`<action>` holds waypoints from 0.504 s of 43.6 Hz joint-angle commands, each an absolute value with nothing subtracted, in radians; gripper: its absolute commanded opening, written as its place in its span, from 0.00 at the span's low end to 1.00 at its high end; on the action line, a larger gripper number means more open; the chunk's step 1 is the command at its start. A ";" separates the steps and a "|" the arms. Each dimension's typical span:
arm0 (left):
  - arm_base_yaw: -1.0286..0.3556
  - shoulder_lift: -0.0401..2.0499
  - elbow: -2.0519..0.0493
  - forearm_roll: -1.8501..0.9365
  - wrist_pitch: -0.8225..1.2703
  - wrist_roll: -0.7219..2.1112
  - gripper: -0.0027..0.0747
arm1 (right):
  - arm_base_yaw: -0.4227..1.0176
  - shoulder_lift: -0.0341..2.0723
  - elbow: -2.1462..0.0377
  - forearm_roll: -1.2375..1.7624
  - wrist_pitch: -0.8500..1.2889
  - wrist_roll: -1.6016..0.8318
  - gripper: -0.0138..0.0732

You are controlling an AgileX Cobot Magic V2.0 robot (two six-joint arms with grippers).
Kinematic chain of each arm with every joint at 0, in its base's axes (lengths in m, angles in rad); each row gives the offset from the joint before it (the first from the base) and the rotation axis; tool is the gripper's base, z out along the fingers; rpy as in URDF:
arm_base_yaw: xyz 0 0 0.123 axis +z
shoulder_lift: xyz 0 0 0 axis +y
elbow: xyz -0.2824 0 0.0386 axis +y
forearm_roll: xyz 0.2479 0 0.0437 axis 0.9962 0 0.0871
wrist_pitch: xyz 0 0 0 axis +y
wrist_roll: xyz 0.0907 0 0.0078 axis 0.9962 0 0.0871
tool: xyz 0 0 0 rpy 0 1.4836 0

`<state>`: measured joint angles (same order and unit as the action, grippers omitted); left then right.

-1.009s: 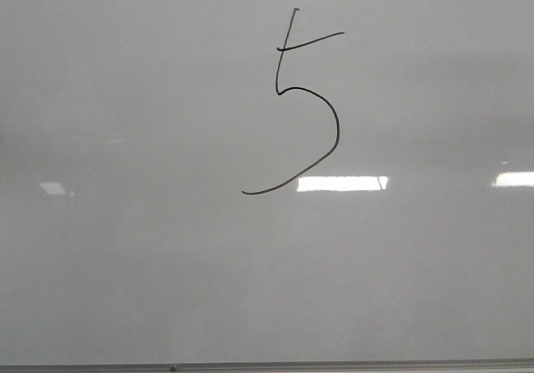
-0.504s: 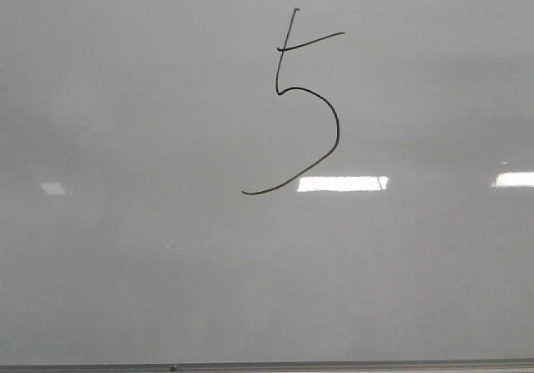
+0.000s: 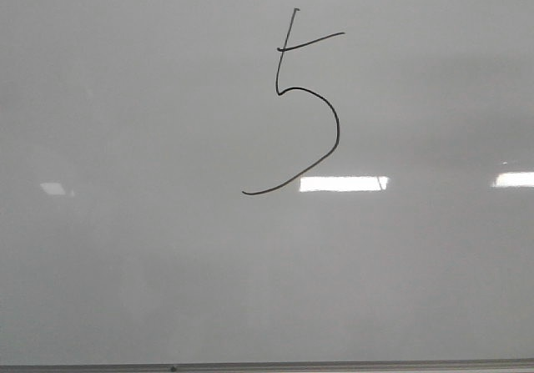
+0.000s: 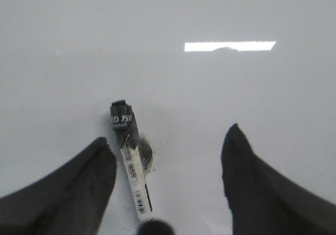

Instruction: Write number 5 on whiteboard

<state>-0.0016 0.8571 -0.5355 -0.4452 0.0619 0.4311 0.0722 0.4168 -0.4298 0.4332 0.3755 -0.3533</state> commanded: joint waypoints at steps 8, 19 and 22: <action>-0.006 0.669 -0.561 -0.392 0.159 0.434 0.06 | 0.064 0.419 -0.456 0.445 0.305 -0.356 0.08; -0.006 0.570 -0.561 -0.394 0.159 0.434 0.01 | 0.064 0.419 -0.456 0.445 0.305 -0.356 0.08; -0.006 0.569 -0.561 -0.394 0.159 0.434 0.01 | 0.064 0.419 -0.456 0.445 0.305 -0.356 0.08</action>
<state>-0.0016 0.5738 -0.5349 -0.3894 0.2234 0.4311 0.0722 0.4168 -0.4298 0.4332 0.3755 -0.3533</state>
